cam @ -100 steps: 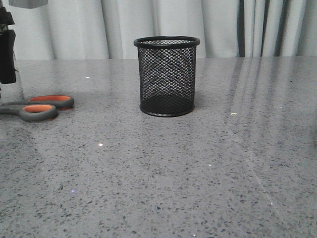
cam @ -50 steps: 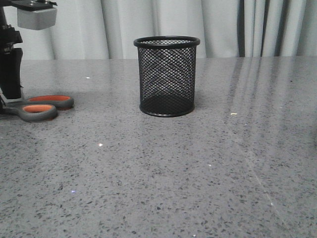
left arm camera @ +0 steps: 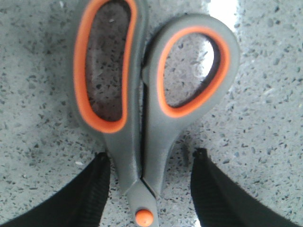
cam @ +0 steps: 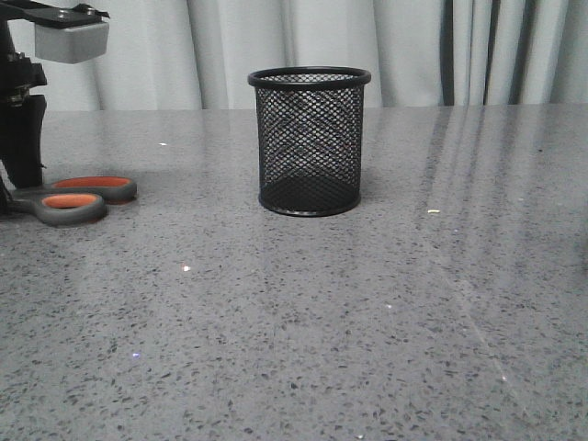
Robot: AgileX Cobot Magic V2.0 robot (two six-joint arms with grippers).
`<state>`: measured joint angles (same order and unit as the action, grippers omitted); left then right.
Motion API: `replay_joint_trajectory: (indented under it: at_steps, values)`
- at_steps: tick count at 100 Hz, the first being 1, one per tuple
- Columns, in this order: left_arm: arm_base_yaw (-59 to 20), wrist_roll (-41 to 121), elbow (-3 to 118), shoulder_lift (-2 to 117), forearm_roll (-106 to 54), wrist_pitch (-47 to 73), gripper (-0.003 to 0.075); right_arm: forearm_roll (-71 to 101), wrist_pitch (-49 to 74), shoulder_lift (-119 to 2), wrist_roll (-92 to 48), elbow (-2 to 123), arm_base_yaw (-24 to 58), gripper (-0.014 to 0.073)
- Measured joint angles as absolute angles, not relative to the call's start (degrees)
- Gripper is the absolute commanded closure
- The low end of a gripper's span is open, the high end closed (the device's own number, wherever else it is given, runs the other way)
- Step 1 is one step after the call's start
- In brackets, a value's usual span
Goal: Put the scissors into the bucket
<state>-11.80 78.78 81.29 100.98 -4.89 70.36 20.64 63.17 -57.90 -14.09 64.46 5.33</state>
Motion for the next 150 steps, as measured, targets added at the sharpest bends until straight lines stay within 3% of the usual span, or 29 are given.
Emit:
replay_joint_trajectory:
  at_steps: [46,78,150]
  values:
    - [-11.8,78.9,81.4,101.8,-5.0,70.3,0.0369,20.7,63.2,-57.9,-14.1,64.5,5.3,0.0167]
    - [-11.8,79.0,81.4,101.8,-6.1,70.0,0.0575,20.7,63.2,-57.9,-14.1,64.5,5.3,0.0167]
    - [-11.8,78.2,85.1,97.3,-6.4,70.2,0.0581,20.7,63.2,-57.9,-14.2,64.5,5.3,0.0167]
